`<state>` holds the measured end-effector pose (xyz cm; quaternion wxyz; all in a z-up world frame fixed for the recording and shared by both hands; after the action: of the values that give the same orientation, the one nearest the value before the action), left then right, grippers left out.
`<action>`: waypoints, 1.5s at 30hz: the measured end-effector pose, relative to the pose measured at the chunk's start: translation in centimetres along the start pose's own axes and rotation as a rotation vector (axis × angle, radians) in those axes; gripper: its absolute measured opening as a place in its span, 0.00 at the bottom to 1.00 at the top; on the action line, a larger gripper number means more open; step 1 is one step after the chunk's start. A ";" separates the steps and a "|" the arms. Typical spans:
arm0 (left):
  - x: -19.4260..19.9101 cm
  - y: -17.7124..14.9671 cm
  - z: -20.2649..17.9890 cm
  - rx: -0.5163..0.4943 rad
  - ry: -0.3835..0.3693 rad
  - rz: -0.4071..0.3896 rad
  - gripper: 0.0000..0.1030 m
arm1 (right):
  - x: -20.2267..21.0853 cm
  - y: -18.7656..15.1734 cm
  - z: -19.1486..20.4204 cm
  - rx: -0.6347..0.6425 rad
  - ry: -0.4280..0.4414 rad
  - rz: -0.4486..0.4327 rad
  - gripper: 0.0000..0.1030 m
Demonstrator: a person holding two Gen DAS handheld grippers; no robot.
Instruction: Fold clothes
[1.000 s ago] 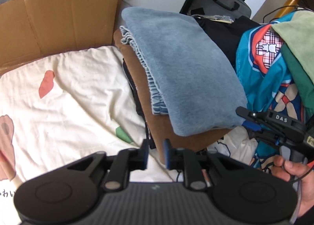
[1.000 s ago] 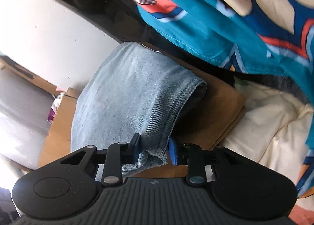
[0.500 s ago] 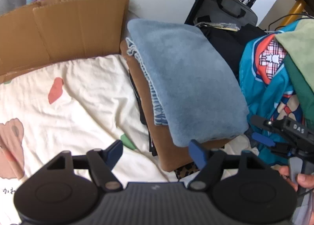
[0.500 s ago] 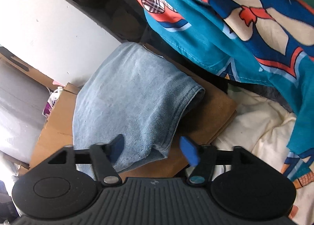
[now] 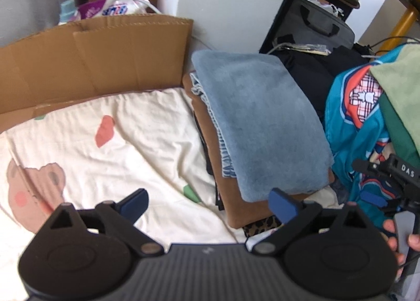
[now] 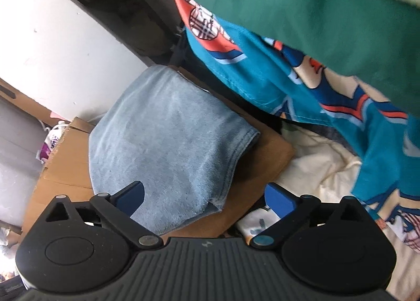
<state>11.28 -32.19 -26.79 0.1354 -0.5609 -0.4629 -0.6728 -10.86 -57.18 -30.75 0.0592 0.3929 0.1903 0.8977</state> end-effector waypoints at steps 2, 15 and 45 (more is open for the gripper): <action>0.5 0.2 -0.1 0.000 -0.002 0.013 0.99 | 0.7 0.2 0.2 -0.003 -0.017 -0.001 0.99; 4.5 2.1 0.4 -0.027 0.027 0.066 0.99 | 4.0 1.1 1.8 -0.077 -0.065 0.059 1.00; 23.0 4.4 9.8 0.152 0.125 -0.048 1.00 | 14.4 3.1 11.0 -0.011 -0.039 0.094 1.00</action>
<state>12.86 -19.22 -5.08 0.1900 -0.4950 -0.5164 -0.6725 -12.55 -53.12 -12.94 0.0228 0.4184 0.1656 0.8928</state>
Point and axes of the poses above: each gripper's, at about its wrist camera, not at the fingertips, and x roughly against the way its jaws point, z to its left, y to its top, the point moved 8 cm from there along -x, roughly the way its jaws point, and after that the axes turned 9 degrees about y, right-handed, at the moved point
